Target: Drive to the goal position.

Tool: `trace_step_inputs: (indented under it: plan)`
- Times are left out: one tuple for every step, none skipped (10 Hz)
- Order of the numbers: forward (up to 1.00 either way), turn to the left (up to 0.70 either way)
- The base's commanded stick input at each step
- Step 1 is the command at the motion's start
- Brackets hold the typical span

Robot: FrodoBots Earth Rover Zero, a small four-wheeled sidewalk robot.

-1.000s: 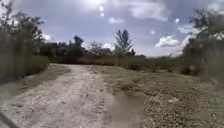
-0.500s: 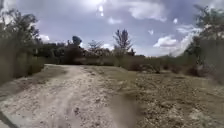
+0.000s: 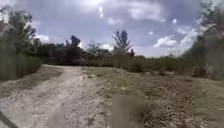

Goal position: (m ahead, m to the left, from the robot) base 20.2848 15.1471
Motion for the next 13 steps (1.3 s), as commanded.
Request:
trace_step_inputs:
  plan:
    - [0.85,0.34]
    - [0.85,0.34]
    - [0.85,0.34]
    - [0.85,0.34]
    - [0.85,0.34]
    - [0.85,0.34]
    - [0.85,0.34]
    - [0.85,0.34]
    - [0.85,0.32]
    - [0.85,0.25]
    - [0.85,0.0]
    - [0.85,0.0]
    - [0.85,0.0]
